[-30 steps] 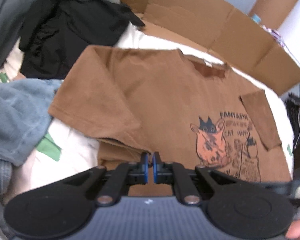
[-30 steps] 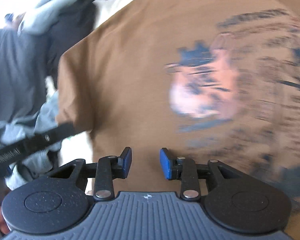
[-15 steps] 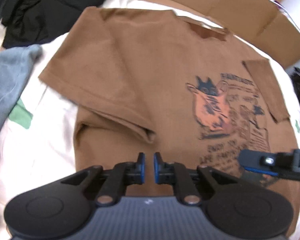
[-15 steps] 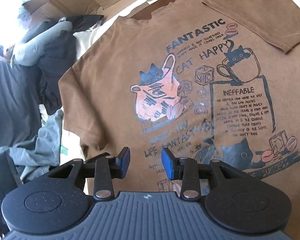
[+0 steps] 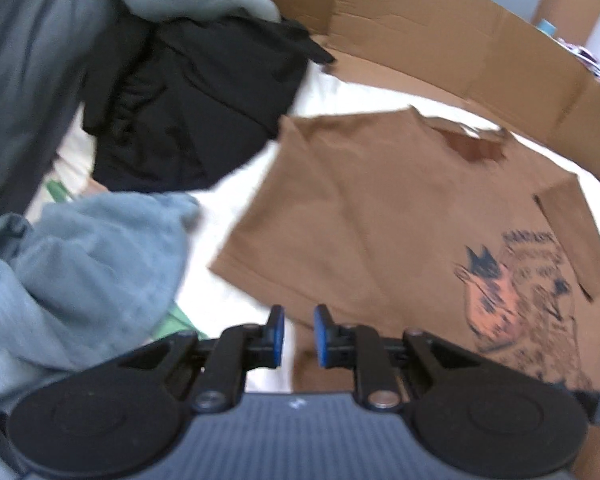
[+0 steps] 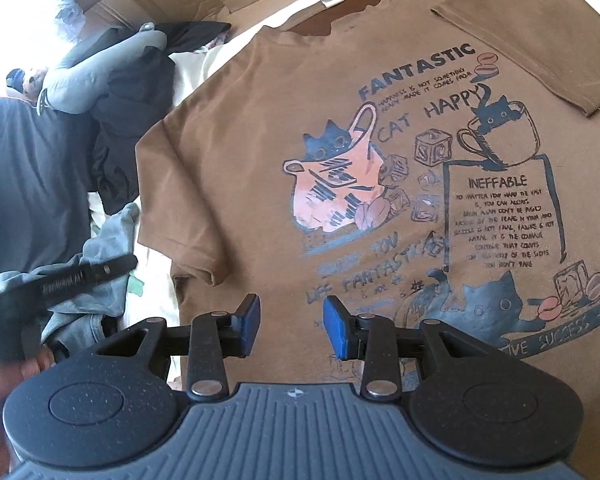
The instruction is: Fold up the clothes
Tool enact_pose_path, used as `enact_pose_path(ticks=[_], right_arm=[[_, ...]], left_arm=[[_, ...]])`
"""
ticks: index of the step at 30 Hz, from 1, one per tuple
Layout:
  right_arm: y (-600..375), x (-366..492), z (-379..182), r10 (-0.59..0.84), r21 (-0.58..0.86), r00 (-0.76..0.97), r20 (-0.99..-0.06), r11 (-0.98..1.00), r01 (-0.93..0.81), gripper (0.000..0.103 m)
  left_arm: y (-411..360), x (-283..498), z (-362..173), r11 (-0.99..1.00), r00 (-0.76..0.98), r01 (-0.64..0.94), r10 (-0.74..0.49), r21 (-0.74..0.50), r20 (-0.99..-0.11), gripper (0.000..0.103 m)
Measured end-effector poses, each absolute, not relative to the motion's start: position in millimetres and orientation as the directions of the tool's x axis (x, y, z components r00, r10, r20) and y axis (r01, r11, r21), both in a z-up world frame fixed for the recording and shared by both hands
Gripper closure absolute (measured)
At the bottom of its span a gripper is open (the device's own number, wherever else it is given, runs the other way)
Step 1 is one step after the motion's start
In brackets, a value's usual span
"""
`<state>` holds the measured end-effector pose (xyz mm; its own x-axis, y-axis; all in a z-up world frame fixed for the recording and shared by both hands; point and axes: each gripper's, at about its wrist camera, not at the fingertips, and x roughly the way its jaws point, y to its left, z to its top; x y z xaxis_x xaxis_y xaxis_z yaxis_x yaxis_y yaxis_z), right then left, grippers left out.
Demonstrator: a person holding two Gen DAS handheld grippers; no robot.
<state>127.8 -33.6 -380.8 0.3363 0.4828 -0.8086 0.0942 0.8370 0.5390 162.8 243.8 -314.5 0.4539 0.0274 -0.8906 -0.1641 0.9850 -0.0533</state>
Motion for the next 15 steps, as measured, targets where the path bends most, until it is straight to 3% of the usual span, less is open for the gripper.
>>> enact_pose_path(ticks=[15], right_arm=[[-38,127,-384,0.461,0.521,0.342,-0.819,0.847,0.107,0.061]], left_arm=[[285,206,-342,0.973,0.429,-0.214,0.173,0.086,-0.887,0.086]])
